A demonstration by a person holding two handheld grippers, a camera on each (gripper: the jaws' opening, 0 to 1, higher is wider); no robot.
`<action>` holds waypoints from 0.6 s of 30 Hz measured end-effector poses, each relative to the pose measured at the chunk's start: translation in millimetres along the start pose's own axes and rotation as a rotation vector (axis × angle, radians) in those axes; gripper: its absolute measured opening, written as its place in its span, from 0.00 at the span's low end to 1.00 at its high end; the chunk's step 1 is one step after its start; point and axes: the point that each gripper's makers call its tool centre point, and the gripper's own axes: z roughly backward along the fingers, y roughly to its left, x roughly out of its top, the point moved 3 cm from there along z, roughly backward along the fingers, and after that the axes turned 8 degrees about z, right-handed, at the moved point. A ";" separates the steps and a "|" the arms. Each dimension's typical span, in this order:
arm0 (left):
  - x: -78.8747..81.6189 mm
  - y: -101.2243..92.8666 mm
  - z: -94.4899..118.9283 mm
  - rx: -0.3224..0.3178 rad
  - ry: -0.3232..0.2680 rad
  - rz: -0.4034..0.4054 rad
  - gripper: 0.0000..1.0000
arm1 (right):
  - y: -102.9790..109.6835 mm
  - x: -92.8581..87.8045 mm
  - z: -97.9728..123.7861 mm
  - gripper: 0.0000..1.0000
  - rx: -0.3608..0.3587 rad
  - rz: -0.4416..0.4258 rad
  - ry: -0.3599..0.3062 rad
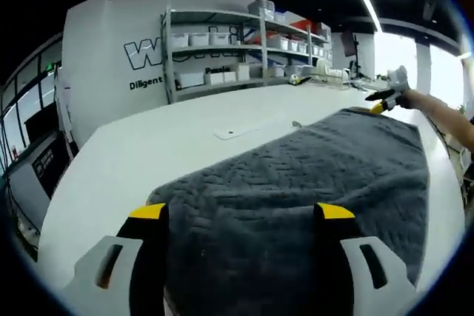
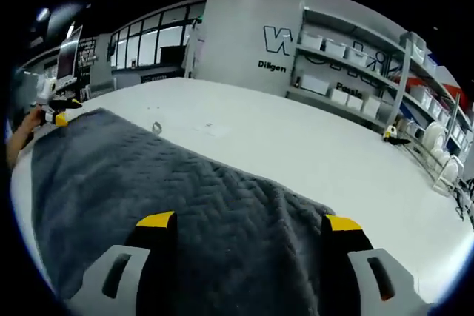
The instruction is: Open the folded towel by lifting each exposed corner and separating the folded layers until the towel lies flat within the target outline without major curled edges
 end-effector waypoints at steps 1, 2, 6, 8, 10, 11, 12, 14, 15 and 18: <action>0.3 -5.4 7.2 -0.003 -0.005 -0.008 0.93 | 5.1 -2.0 5.5 0.94 0.015 -0.003 0.010; 0.7 -9.9 13.7 -0.005 -0.007 -0.011 0.97 | 8.7 -2.8 11.2 0.97 0.018 -0.008 0.008; 0.1 -25.1 43.1 -0.017 -0.033 -0.008 0.99 | 26.0 -4.0 38.8 0.99 0.055 -0.002 -0.024; -4.0 -30.4 54.4 -0.009 -0.039 0.019 0.99 | 35.4 -8.0 52.2 0.99 0.083 -0.006 -0.021; -12.6 -36.3 62.8 -0.010 -0.024 0.027 0.99 | 42.7 -12.0 64.3 0.99 0.101 -0.022 -0.025; -17.3 -39.7 67.0 -0.014 -0.014 0.029 0.99 | 47.1 -14.4 70.9 0.99 0.109 -0.019 -0.030; -21.7 -43.6 71.6 -0.017 -0.008 0.029 0.99 | 51.8 -16.1 77.3 0.99 0.115 -0.008 -0.041; -28.6 -50.9 79.6 -0.026 0.002 0.020 0.99 | 60.2 -22.6 91.3 1.00 0.119 0.011 -0.043; -32.5 -55.1 85.0 -0.029 0.007 0.016 0.99 | 64.5 -26.0 98.6 1.00 0.123 0.019 -0.045; -42.9 -66.5 100.9 -0.040 0.017 0.008 0.99 | 68.6 -36.5 117.8 1.00 0.111 0.039 -0.050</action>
